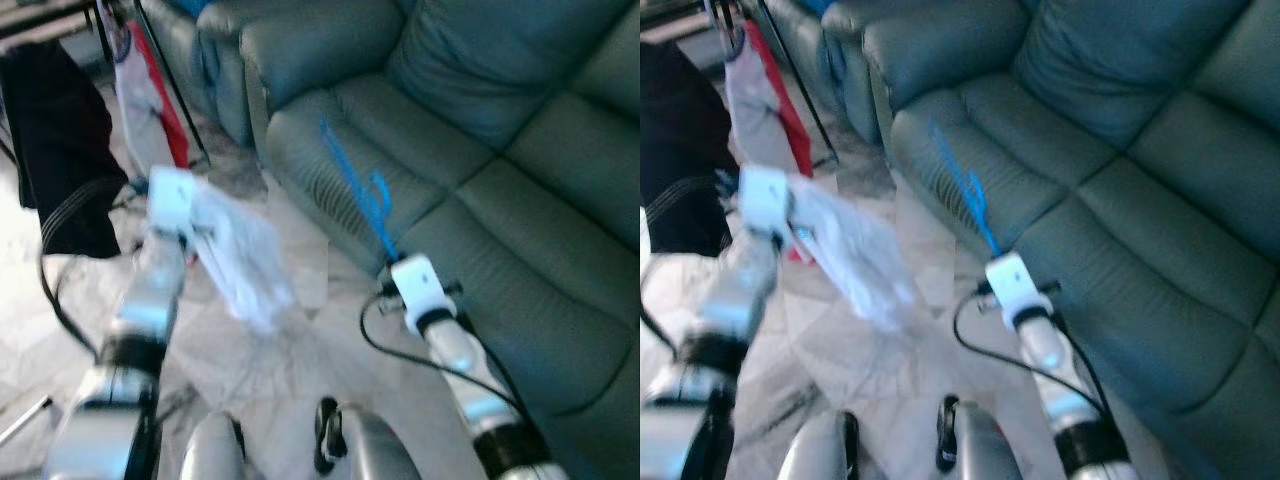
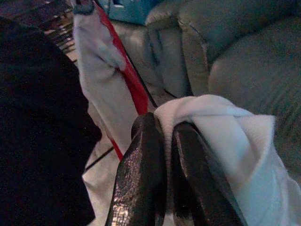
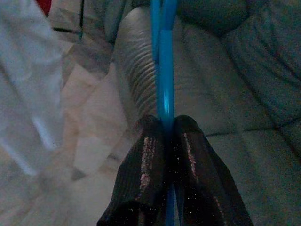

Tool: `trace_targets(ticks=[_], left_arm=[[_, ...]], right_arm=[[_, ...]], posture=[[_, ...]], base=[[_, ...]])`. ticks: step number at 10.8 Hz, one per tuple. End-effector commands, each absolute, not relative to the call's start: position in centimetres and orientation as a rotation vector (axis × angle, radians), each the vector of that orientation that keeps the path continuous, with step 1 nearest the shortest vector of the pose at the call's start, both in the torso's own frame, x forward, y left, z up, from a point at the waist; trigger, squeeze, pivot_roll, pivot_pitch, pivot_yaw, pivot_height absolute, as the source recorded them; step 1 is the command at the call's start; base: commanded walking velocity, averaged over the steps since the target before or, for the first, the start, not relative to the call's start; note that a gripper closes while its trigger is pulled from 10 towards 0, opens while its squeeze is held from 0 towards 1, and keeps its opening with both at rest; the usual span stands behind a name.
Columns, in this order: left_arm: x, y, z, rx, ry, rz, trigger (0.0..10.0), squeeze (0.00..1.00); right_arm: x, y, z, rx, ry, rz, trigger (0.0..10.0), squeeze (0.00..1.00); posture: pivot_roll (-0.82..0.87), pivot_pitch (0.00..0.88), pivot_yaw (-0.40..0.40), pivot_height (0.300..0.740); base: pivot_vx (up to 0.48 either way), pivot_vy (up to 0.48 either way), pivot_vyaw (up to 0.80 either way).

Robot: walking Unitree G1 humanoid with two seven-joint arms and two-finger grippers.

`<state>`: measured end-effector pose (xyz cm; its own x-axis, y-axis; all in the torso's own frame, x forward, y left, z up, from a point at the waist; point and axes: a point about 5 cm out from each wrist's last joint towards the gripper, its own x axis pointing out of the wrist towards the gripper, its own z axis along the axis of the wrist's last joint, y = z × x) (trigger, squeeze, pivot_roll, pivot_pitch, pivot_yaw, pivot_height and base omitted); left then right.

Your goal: Hang hanger

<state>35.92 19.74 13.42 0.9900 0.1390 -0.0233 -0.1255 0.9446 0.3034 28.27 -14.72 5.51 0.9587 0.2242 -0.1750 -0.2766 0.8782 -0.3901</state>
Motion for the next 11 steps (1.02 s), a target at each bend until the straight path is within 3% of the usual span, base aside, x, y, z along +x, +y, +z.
trace_targets(ticks=[1, 3, 4, 5, 6, 7, 8, 9, 11], left_arm=[[36.4, 19.5, 14.2, 0.323, 0.001, 0.104, 10.0, 0.00], [36.8, 19.0, 14.4, 0.431, -0.030, 0.028, 10.0, 0.00], [36.3, 17.2, 13.6, 0.439, -0.007, -0.272, 10.0, 0.00], [34.2, 15.9, 10.7, 0.666, 0.137, -0.676, 10.0, 0.00], [32.7, 16.6, 8.3, 0.731, 0.324, -0.840, 10.0, 0.00], [32.2, 18.2, 6.9, 0.821, 0.438, -0.858, 10.0, 0.00], [33.7, 19.2, 7.8, 0.826, 0.393, -0.679, 10.0, 0.00], [36.5, 20.4, 11.6, 0.729, 0.205, -0.306, 10.0, 0.00], [37.6, 21.8, 13.4, 0.406, 0.187, -0.058, 10.0, 0.00]], right_arm=[[28.2, -15.0, 5.8, -0.405, 0.140, 0.291, 10.0, 0.00], [27.5, -15.3, 5.0, -0.423, 0.214, 0.444, 10.0, 0.00], [26.8, -15.2, 4.8, -0.431, 0.247, 0.581, 10.0, 0.00], [26.5, -15.4, 5.1, -0.424, 0.270, 0.661, 10.0, 0.00], [26.6, -15.8, 5.1, -0.454, 0.271, 0.655, 10.0, 0.00], [26.7, -16.0, 5.0, -0.480, 0.276, 0.653, 10.0, 0.00], [26.7, -16.3, 4.9, -0.500, 0.285, 0.635, 10.0, 0.00], [26.8, -16.7, 4.6, -0.487, 0.321, 0.597, 10.0, 0.00], [26.8, -16.7, 5.0, -0.462, 0.323, 0.636, 10.0, 0.00]], posture=[[0.05, 0.203, -0.078, 0.740], [0.05, 0.204, -0.077, 0.740], [0.05, 0.205, -0.077, 0.740], [0.05, 0.209, -0.075, 0.740], [0.05, 0.209, -0.072, 0.740], [0.05, 0.207, -0.063, 0.740], [0.05, 0.206, -0.059, 0.740], [0.05, 0.207, -0.056, 0.740], [0.05, 0.207, -0.056, 0.740]], base=[[0.000, 0.000, 0.00], [0.000, 0.000, 0.00], [0.000, 0.000, 0.00], [0.000, 0.000, 0.00], [0.000, 0.000, 0.00], [0.000, 0.000, 0.00], [0.000, 0.000, 0.00], [0.000, 0.000, 0.00], [0.000, 0.000, 0.00]])
